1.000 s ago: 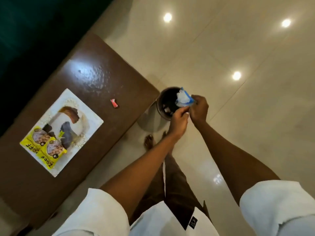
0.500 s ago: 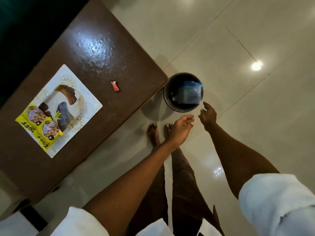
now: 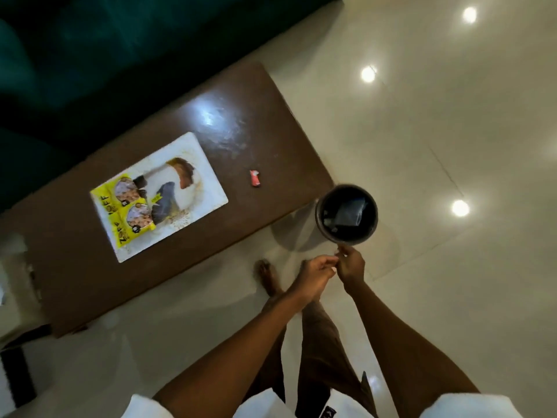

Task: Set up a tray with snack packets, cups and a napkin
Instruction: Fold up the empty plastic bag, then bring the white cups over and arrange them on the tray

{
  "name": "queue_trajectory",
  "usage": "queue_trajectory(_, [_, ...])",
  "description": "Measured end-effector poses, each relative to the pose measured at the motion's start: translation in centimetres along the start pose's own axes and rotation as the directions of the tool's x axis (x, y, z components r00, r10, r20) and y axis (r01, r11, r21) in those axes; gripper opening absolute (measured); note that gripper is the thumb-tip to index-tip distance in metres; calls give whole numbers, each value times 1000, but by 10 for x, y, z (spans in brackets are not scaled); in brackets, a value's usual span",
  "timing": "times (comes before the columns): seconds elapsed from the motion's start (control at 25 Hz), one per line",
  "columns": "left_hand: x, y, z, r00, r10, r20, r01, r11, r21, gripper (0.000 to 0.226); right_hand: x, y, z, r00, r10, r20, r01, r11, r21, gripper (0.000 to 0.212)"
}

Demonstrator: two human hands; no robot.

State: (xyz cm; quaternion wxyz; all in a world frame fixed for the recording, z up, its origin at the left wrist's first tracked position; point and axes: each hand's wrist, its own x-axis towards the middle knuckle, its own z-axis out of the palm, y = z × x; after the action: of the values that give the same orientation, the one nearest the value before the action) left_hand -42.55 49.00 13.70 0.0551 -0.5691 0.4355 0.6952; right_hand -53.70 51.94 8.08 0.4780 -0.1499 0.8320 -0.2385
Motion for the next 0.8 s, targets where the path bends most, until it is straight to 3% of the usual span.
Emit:
queue_trajectory(0.2, [-100,22,-116,979,119,-165,-151,967,-204,33,-80,-103,44,924,-336,184,375,893,-250,32])
queue_trajectory(0.36, [-176,12,-221,939,138,-315,-246,910,-333,33,-135,-179,92,866,-458,201,500,783,-370,28])
queue_trajectory(0.48, [-229,-33,-302,882,159,-444,-341,864,-369,33,-182,-234,160,766,-591,251,632,624,-459,25])
queue_trajectory(0.56, [-263,-77,-354,822,185,-538,-424,829,-364,30,-214,-255,214,693,-655,302,712,555,-430,25])
queue_trajectory(0.68, [-321,-133,-421,735,129,-666,-513,748,-421,28,-265,-283,293,676,-622,396,737,565,-371,28])
queue_trajectory(0.8, [-381,-188,-479,654,66,-754,-567,703,-430,31,-332,-301,387,598,-656,460,798,541,-265,26])
